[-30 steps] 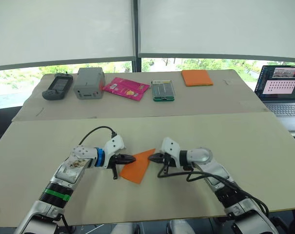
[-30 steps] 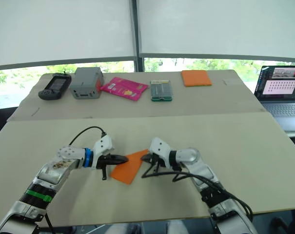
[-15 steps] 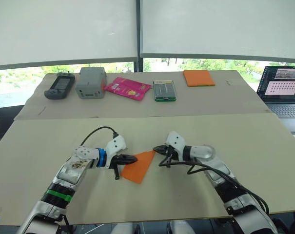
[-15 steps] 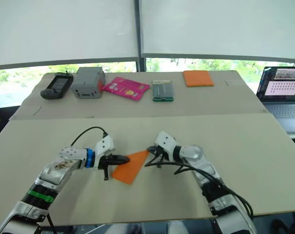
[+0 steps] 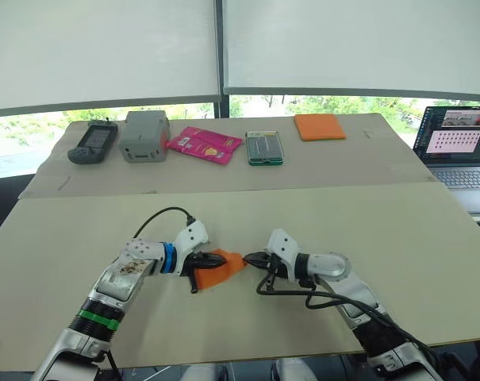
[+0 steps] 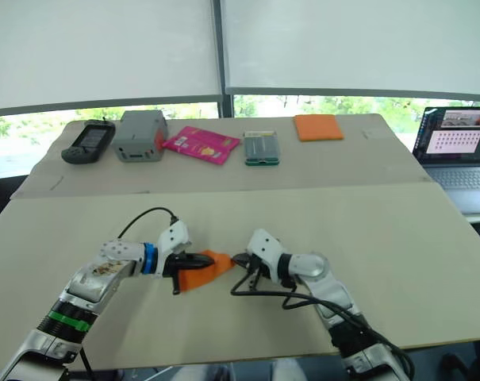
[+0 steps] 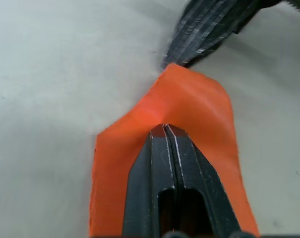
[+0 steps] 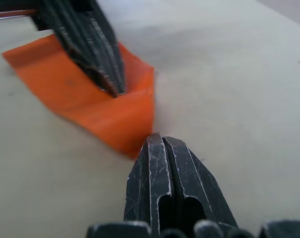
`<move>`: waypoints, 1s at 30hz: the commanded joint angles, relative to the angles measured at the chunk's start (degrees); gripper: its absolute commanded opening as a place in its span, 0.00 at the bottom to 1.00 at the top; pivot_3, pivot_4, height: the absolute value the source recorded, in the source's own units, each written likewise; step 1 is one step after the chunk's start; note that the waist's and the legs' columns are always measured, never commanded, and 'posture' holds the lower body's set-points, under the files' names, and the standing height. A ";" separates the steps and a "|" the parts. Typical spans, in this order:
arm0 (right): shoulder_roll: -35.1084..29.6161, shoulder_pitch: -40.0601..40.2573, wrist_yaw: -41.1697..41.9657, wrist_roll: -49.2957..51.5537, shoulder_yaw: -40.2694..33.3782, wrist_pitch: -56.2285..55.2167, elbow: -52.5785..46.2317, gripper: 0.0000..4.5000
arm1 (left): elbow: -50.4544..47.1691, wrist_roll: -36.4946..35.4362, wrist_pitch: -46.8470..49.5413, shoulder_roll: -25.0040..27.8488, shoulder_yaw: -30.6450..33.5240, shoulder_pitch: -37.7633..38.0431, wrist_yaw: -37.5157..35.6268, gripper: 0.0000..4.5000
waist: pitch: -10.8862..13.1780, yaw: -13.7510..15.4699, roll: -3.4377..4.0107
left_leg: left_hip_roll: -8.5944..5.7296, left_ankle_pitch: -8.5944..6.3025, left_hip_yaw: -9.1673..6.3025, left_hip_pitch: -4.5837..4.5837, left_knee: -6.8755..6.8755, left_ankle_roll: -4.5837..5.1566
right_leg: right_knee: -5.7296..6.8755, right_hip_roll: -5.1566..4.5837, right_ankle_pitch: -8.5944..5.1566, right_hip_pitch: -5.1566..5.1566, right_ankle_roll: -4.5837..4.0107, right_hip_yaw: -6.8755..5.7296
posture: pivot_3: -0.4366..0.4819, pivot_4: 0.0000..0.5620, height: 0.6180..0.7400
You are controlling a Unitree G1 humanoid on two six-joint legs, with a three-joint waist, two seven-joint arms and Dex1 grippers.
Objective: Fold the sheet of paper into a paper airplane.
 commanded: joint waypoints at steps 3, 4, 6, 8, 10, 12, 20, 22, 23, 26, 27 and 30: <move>-2.97 -2.45 -2.45 -0.22 -4.45 2.36 -1.32 0.00 | 0.29 0.21 2.69 1.12 -1.20 1.33 -0.76 0.01 | 0.00 0.31 0.00 | -0.03 -0.01 0.01 -0.07 0.02 0.02 | -0.04 -0.03 0.00 -0.05 0.00 0.00 | 0.48 0.27 1.00; -3.37 -2.73 -1.71 0.54 -4.78 2.70 -2.16 0.00 | 0.32 0.13 2.86 1.20 -0.96 1.21 -0.64 0.01 | 0.00 0.26 0.00 | -0.03 -0.01 0.02 -0.12 0.00 0.02 | -0.04 -0.04 0.00 -0.09 0.00 0.00 | 0.48 0.27 1.00; -4.66 -2.76 0.45 2.00 -5.11 4.03 -4.68 0.00 | 0.41 0.18 2.95 1.36 -0.77 1.06 -0.41 0.01 | 0.01 0.13 0.00 | -0.01 -0.01 0.03 -0.17 -0.02 0.01 | -0.03 -0.03 0.00 -0.09 0.00 0.00 | 0.48 0.27 1.00; -6.68 -1.96 4.12 4.80 -5.24 7.60 -8.75 0.00 | 0.58 0.34 2.88 1.37 -0.78 0.95 -0.25 0.01 | 0.04 0.10 0.05 | -0.01 0.00 0.04 -0.31 -0.01 0.01 | -0.01 -0.02 0.00 -0.11 0.00 0.00 | 0.48 0.27 1.00; -11.80 0.75 11.72 11.25 -4.30 15.78 -17.53 0.00 | 1.30 0.63 2.43 1.16 -0.87 0.48 -0.17 0.01 | 0.05 0.29 0.07 | 0.00 0.00 0.03 -0.37 0.02 0.02 | -0.02 -0.02 0.00 -0.12 0.00 0.00 | 0.48 0.27 1.00; -14.53 2.39 14.12 13.37 -2.73 20.18 -22.14 0.00 | 2.00 0.79 2.07 0.99 -1.00 -0.09 -0.18 0.01 | 0.03 0.57 0.02 | 0.00 -0.01 -0.03 -0.54 0.09 0.05 | -0.06 -0.04 0.00 -0.18 0.00 -0.01 | 0.48 0.27 1.00; -9.04 0.15 6.42 7.69 3.66 20.41 -16.62 0.00 | 3.20 0.34 2.49 1.65 -0.16 -2.81 -0.93 0.01 | 0.04 0.58 -0.02 | 0.02 0.00 -0.04 -0.52 0.16 0.05 | -0.07 -0.07 0.00 -0.15 -0.02 0.00 | 0.48 0.27 1.00; -8.62 -0.84 6.02 6.47 4.83 20.09 -14.76 0.00 | 3.14 0.06 2.83 2.14 0.33 -3.26 -1.23 0.01 | 0.04 0.67 -0.02 | -0.02 0.00 -0.02 -0.57 0.17 0.05 | -0.04 -0.07 0.00 -0.21 -0.01 -0.02 | 0.48 0.27 1.00; -8.36 -1.85 5.64 5.32 5.73 19.63 -12.94 0.00 | 2.96 0.03 3.05 2.90 0.71 -3.68 -1.60 0.01 | 0.05 0.61 -0.02 | -0.02 0.01 -0.03 -0.58 0.17 0.04 | -0.03 -0.06 0.00 -0.24 -0.01 -0.05 | 0.48 0.27 1.00; -7.03 -5.18 4.73 3.45 6.89 18.26 -7.96 0.00 | 2.62 -0.03 4.32 5.43 1.82 -4.94 -2.19 0.01 | 0.05 0.24 -0.03 | -0.01 0.03 -0.02 -0.54 0.16 0.01 | -0.01 0.02 0.00 -0.24 -0.02 -0.12 | 0.48 0.27 1.00; -6.46 -6.28 4.68 3.23 6.85 17.51 -6.51 0.00 | 2.58 0.05 4.54 6.32 1.97 -5.06 -2.45 0.01 | 0.06 0.02 -0.03 | 0.02 0.04 -0.02 -0.53 0.15 -0.02 | -0.01 0.06 0.00 -0.23 -0.02 -0.12 | 0.48 0.27 1.00; -5.47 -8.49 4.77 2.44 6.80 15.16 -2.92 0.00 | 2.35 -0.07 4.46 7.66 1.93 -4.53 -2.73 0.01 | 0.06 -0.43 -0.01 | 0.03 0.06 -0.04 -0.53 0.12 -0.05 | 0.04 0.14 0.01 -0.26 -0.03 -0.13 | 0.48 0.27 1.00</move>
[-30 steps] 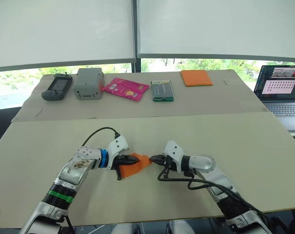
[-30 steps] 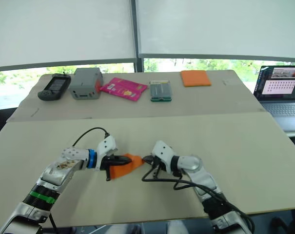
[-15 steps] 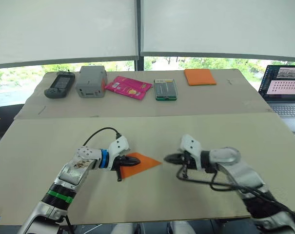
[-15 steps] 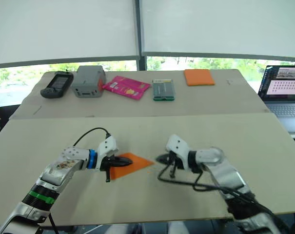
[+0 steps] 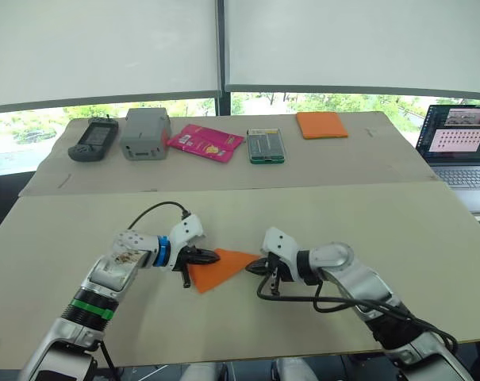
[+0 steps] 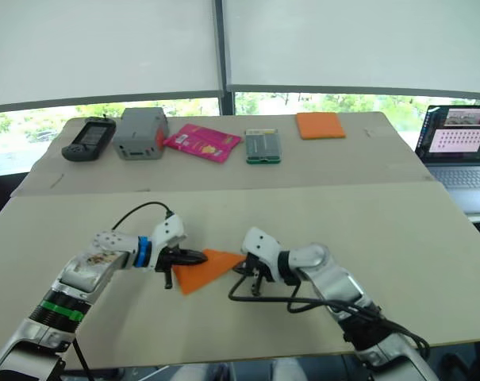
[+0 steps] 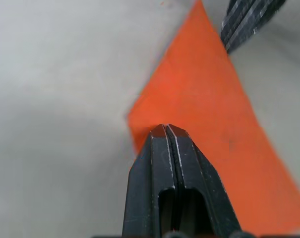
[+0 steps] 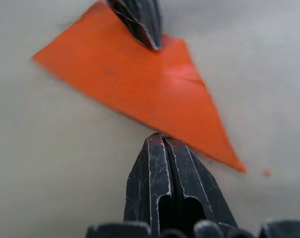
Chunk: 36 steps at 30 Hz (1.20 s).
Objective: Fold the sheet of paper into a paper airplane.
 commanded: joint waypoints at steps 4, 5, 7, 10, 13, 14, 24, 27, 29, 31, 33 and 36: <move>1.40 -4.03 -1.21 -3.52 0.09 -5.15 8.56 0.00 | -1.43 -0.12 0.56 1.46 0.52 1.60 -0.33 0.01 | 0.00 -0.22 0.00 | -0.03 0.00 0.00 -0.01 0.00 0.00 | 0.00 0.00 0.00 0.00 0.00 -0.01 | 0.48 0.27 1.00; 2.00 -4.98 -1.36 -3.74 -0.04 -5.98 10.19 0.00 | -2.03 -0.28 0.75 1.37 0.43 2.14 -0.32 0.01 | 0.00 -0.25 0.00 | -0.03 0.00 0.00 -0.01 0.00 0.00 | 0.00 -0.01 0.00 0.00 0.00 -0.01 | 0.48 0.27 1.00; 3.22 -6.90 -1.27 -4.20 0.02 -7.56 13.51 0.00 | -3.16 -0.67 1.27 0.72 0.40 3.02 -0.01 0.01 | 0.01 -0.38 0.01 | -0.02 0.00 0.00 0.01 -0.01 0.00 | 0.01 -0.01 0.00 0.00 0.00 0.00 | 0.48 0.27 1.00; 4.78 -9.36 -1.66 -5.58 0.08 -9.98 19.17 0.00 | -4.24 -0.90 1.96 -0.19 0.18 3.37 0.33 0.01 | 0.01 -0.42 0.01 | -0.01 0.00 0.00 0.04 -0.02 -0.02 | 0.05 -0.01 0.00 -0.01 0.00 0.01 | 0.48 0.27 1.00; 5.81 -11.52 -2.34 -6.57 -0.51 -12.15 23.88 0.00 | -4.62 -1.11 2.51 -0.82 0.34 3.34 0.32 0.01 | 0.00 -0.33 0.01 | -0.05 0.00 0.00 0.03 -0.01 -0.01 | 0.06 0.00 0.00 0.00 0.00 0.00 | 0.48 0.27 1.00; 5.99 -12.43 -2.44 -7.06 -0.48 -13.06 25.50 0.00 | -4.57 -1.09 2.56 -1.02 0.34 3.23 0.29 0.01 | 0.00 -0.35 0.01 | -0.05 0.00 0.00 0.04 -0.01 -0.01 | 0.06 -0.01 0.00 0.00 0.00 0.00 | 0.48 0.27 1.00; 0.74 -15.12 -3.10 -10.39 -3.76 -18.33 29.80 0.00 | -3.47 -0.61 2.22 -1.75 0.07 2.24 -0.36 0.01 | 0.02 0.21 0.04 | -0.16 0.01 -0.05 0.04 0.00 -0.02 | 0.10 -0.01 0.00 0.01 0.00 0.00 | 0.48 0.27 1.00; -1.42 -14.29 -2.56 -8.58 -6.31 -17.75 25.31 0.00 | -3.29 -0.53 2.08 -1.74 0.07 2.22 -0.50 0.01 | 0.03 0.54 0.05 | -0.20 0.01 -0.06 -0.05 0.02 0.00 | 0.06 -0.02 0.00 -0.03 0.01 0.00 | 0.48 0.27 1.00; -1.18 -12.75 -0.74 -3.87 -9.51 -14.93 18.11 0.00 | -3.23 -0.46 2.05 -1.98 -0.03 2.13 -0.48 0.01 | 0.03 0.31 0.05 | -0.17 0.01 -0.05 -0.09 0.01 0.00 | 0.01 -0.09 0.00 -0.06 0.01 0.03 | 0.48 0.27 1.00; 1.11 -10.78 -0.36 2.01 -12.56 -8.92 9.94 0.00 | -3.25 -0.36 2.05 -2.29 -0.18 2.06 -0.38 0.01 | 0.04 -0.11 0.07 | -0.11 0.01 -0.05 -0.19 -0.04 -0.02 | -0.01 -0.11 0.00 -0.12 0.01 0.06 | 0.48 0.27 1.00; 2.54 -8.54 -0.58 4.12 -12.42 -4.32 3.65 0.00 | -3.51 -0.46 2.15 -2.39 -0.25 2.16 -0.53 0.01 | 0.05 -0.60 0.08 | -0.02 0.04 -0.05 -0.23 -0.10 -0.06 | 0.02 -0.06 0.00 -0.17 0.00 0.11 | 0.48 0.27 1.00; 3.74 -4.87 -1.54 2.63 -8.28 -0.92 -1.79 0.00 | -3.72 -0.49 2.27 -2.50 -0.09 2.21 -0.56 0.01 | 0.05 -0.36 0.08 | -0.01 0.02 -0.09 -0.22 -0.07 -0.04 | 0.11 -0.04 0.00 -0.15 0.00 0.09 | 0.48 0.27 1.00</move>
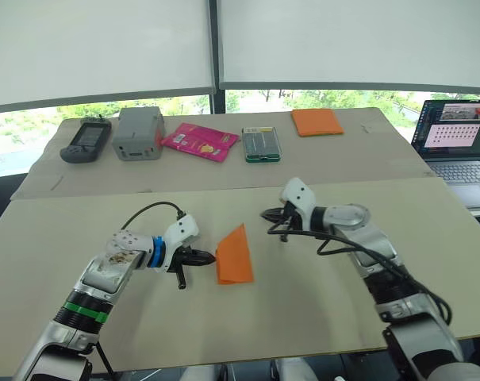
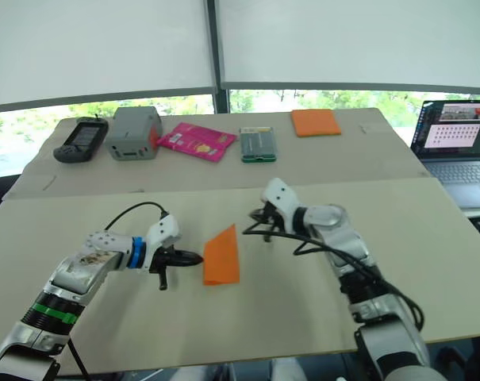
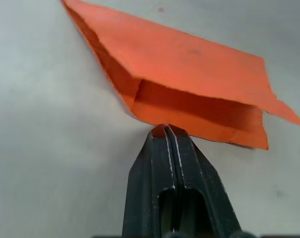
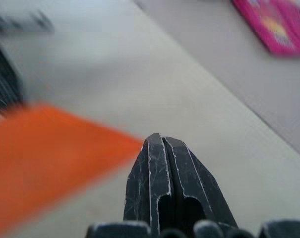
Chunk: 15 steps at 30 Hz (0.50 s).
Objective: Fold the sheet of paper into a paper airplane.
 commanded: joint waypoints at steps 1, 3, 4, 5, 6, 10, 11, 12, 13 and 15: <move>1.03 3.20 -1.35 -0.33 3.47 3.74 -5.86 0.00 | -0.33 -0.17 -0.07 0.29 -0.51 0.32 -0.19 0.01 | 0.00 0.28 0.00 | -0.02 -0.02 0.00 0.01 0.02 0.04 | -0.03 -0.01 0.00 0.03 0.00 -0.02 | 0.48 0.27 1.00; 1.27 4.51 -2.09 -2.44 6.40 3.24 -5.64 0.00 | -0.29 -0.15 -0.08 0.36 -0.42 0.31 -0.08 0.01 | 0.00 0.38 -0.01 | -0.09 -0.04 -0.01 0.01 0.06 0.07 | -0.08 -0.02 0.00 0.06 0.00 -0.06 | 0.48 0.27 1.00; 1.49 4.84 -2.34 -2.78 7.00 3.25 -5.28 0.00 | -0.35 -0.16 -0.04 0.43 -0.37 0.31 -0.06 0.01 | 0.00 0.38 0.00 | -0.13 -0.04 0.01 0.00 0.06 0.08 | -0.08 -0.02 0.00 0.05 0.00 -0.06 | 0.48 0.27 1.00; 1.53 5.08 -2.68 -3.60 7.87 2.93 -4.48 0.00 | -0.40 -0.22 0.01 0.62 -0.22 0.29 -0.14 0.01 | 0.01 0.33 0.00 | -0.15 -0.04 0.01 0.00 0.06 0.08 | -0.07 -0.02 0.00 0.03 0.01 -0.06 | 0.48 0.27 1.00; 1.06 5.41 -2.54 -4.49 8.82 2.47 -3.66 0.00 | -0.36 -0.19 -0.17 0.90 0.20 0.22 -0.02 0.01 | 0.01 0.31 0.00 | -0.16 -0.04 0.02 -0.01 0.07 0.08 | -0.07 0.00 0.00 0.01 0.00 -0.07 | 0.48 0.27 1.00; 0.80 6.62 -2.28 -5.75 10.33 2.74 -2.30 0.00 | 0.09 -2.41 0.58 -0.26 3.28 -0.70 1.21 0.01 | 0.01 0.16 0.00 | -0.15 -0.02 0.02 0.00 0.06 0.05 | -0.06 0.11 0.00 0.00 0.00 -0.11 | 0.48 0.27 1.00; 0.65 6.91 -2.11 -6.11 10.77 2.80 -2.10 0.00 | 0.16 -3.17 1.05 -0.82 4.04 -1.02 1.63 0.01 | 0.01 0.13 -0.01 | -0.14 -0.02 0.01 -0.01 0.06 0.05 | -0.06 0.10 0.00 -0.01 0.00 -0.11 | 0.48 0.27 1.00; 0.01 7.33 -1.82 -7.05 11.76 2.53 -1.67 0.00 | -0.05 -4.68 1.73 -2.01 5.22 -1.55 2.15 0.01 | 0.01 0.12 -0.01 | -0.13 -0.02 0.01 0.00 0.06 0.04 | -0.05 0.10 0.00 -0.01 0.00 -0.10 | 0.48 0.27 1.00; -0.37 7.57 -1.65 -7.71 12.38 2.31 -1.35 0.00 | -0.17 -5.67 2.12 -2.76 5.94 -1.89 2.46 0.01 | 0.01 0.19 -0.01 | -0.13 -0.02 0.01 0.01 0.06 0.04 | -0.05 0.10 0.00 0.00 0.00 -0.11 | 0.48 0.27 1.00; -0.75 8.56 -1.97 -8.24 12.91 3.11 -1.45 0.00 | -1.12 -8.02 3.33 -5.66 6.87 -3.20 3.61 0.01 | 0.01 0.29 -0.01 | -0.14 -0.02 0.01 0.04 0.08 0.04 | -0.05 0.15 0.00 0.04 0.01 -0.16 | 0.48 0.27 1.00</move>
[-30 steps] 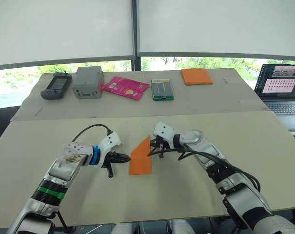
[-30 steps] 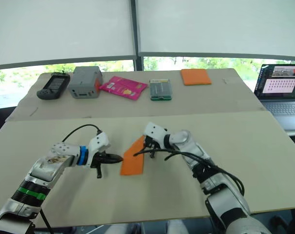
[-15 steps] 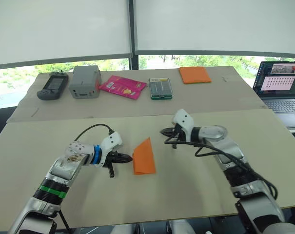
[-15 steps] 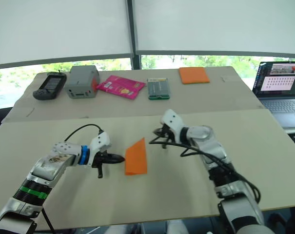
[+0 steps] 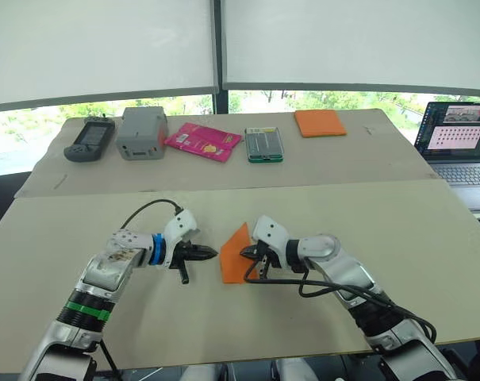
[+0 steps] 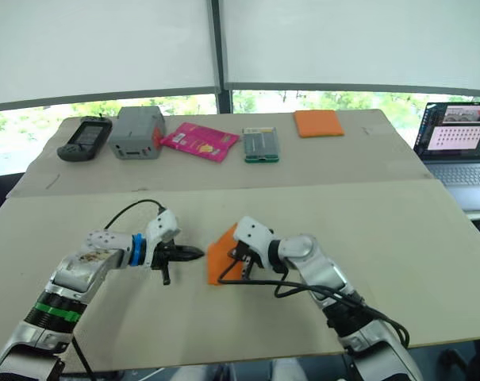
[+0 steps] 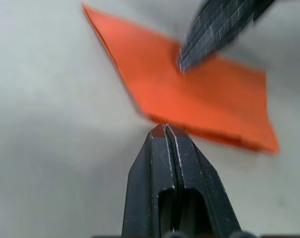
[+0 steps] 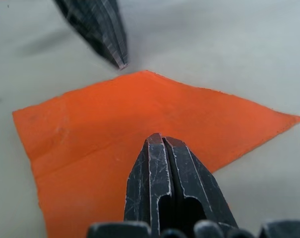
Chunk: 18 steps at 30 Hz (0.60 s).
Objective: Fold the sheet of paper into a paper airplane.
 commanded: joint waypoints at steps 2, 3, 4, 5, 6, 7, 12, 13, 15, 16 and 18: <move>-0.87 2.47 0.06 -1.57 2.10 1.72 -0.21 0.00 | -2.11 -4.50 2.06 -4.48 2.44 -3.27 2.47 0.01 | -0.01 0.29 -0.01 | -0.02 -0.01 -0.02 0.02 0.04 0.01 | -0.01 0.00 0.00 0.06 0.00 0.00 | 0.48 0.27 1.00; -0.79 2.66 -0.03 -1.41 1.96 2.21 -0.57 0.00 | -1.61 -3.59 1.26 -4.78 1.42 -3.51 2.63 0.01 | -0.01 0.25 -0.02 | -0.02 -0.01 -0.02 0.03 0.05 0.01 | -0.01 0.00 0.00 0.08 0.01 0.00 | 0.48 0.27 1.00; -0.85 2.94 -0.14 -1.35 1.89 2.72 -1.05 0.00 | -0.69 -2.63 0.60 -5.49 0.30 -3.90 3.13 0.01 | -0.01 0.18 -0.01 | -0.02 -0.01 -0.01 0.03 0.05 0.01 | -0.01 0.00 0.00 0.08 0.01 0.01 | 0.48 0.27 1.00; -0.84 3.16 -0.37 -1.28 1.73 3.27 -1.47 0.00 | 0.47 -1.78 0.00 -6.27 -0.65 -4.37 3.77 0.01 | -0.01 0.14 -0.01 | -0.02 0.00 0.00 0.04 0.04 -0.01 | 0.00 0.01 0.00 0.08 0.01 0.02 | 0.48 0.27 1.00; -0.86 3.40 -0.56 -1.19 1.52 3.71 -1.92 0.00 | 1.72 -0.31 -0.86 -6.72 -1.96 -4.82 4.52 0.01 | -0.01 0.15 -0.01 | -0.02 0.01 0.00 0.04 0.03 -0.02 | 0.01 0.02 0.00 0.07 0.01 0.03 | 0.48 0.27 1.00; -1.09 3.66 -0.62 -1.18 1.39 4.12 -2.50 0.00 | 3.46 2.32 -2.46 -6.58 -4.02 -5.11 5.27 0.01 | -0.01 0.22 -0.02 | -0.02 0.05 0.00 0.06 0.03 -0.08 | 0.01 0.02 0.00 0.08 0.01 0.02 | 0.48 0.27 1.00; -3.47 5.50 -0.16 -0.57 0.15 5.26 -6.28 0.00 | 9.81 7.73 -8.41 -7.53 -8.27 -5.96 6.45 0.01 | -0.02 0.54 -0.03 | -0.02 0.04 0.01 0.05 0.04 -0.08 | 0.01 0.03 0.00 0.08 0.01 0.01 | 0.48 0.27 1.00; -4.13 5.82 0.20 -0.19 -0.37 4.67 -7.05 0.00 | 10.67 7.89 -9.17 -8.05 -8.72 -6.10 6.09 0.01 | -0.02 0.85 -0.02 | -0.03 0.04 -0.01 0.09 0.05 -0.06 | -0.02 0.00 0.00 0.12 0.00 0.01 | 0.48 0.27 1.00; -5.31 6.29 1.16 0.89 -1.36 3.82 -8.58 0.00 | 12.79 7.88 -10.56 -9.42 -9.04 -6.04 5.56 0.01 | -0.02 1.24 -0.03 | -0.06 -0.03 0.01 0.09 0.07 0.06 | -0.06 -0.02 0.00 0.16 0.01 0.01 | 0.48 0.27 1.00; -5.26 6.04 0.97 1.34 -2.15 2.92 -8.49 0.00 | 13.55 8.51 -11.30 -9.40 -9.65 -5.90 5.16 0.01 | -0.02 1.34 -0.03 | -0.07 -0.04 0.00 0.09 0.09 0.08 | -0.08 -0.03 0.00 0.18 0.01 0.01 | 0.48 0.27 1.00; -4.66 5.14 0.38 2.13 -3.55 1.33 -7.43 0.00 | 14.46 9.11 -11.92 -9.38 -10.07 -5.84 4.72 0.01 | -0.03 1.31 -0.03 | -0.06 -0.05 0.01 0.08 0.10 0.09 | -0.10 -0.04 0.01 0.18 0.01 0.01 | 0.48 0.27 1.00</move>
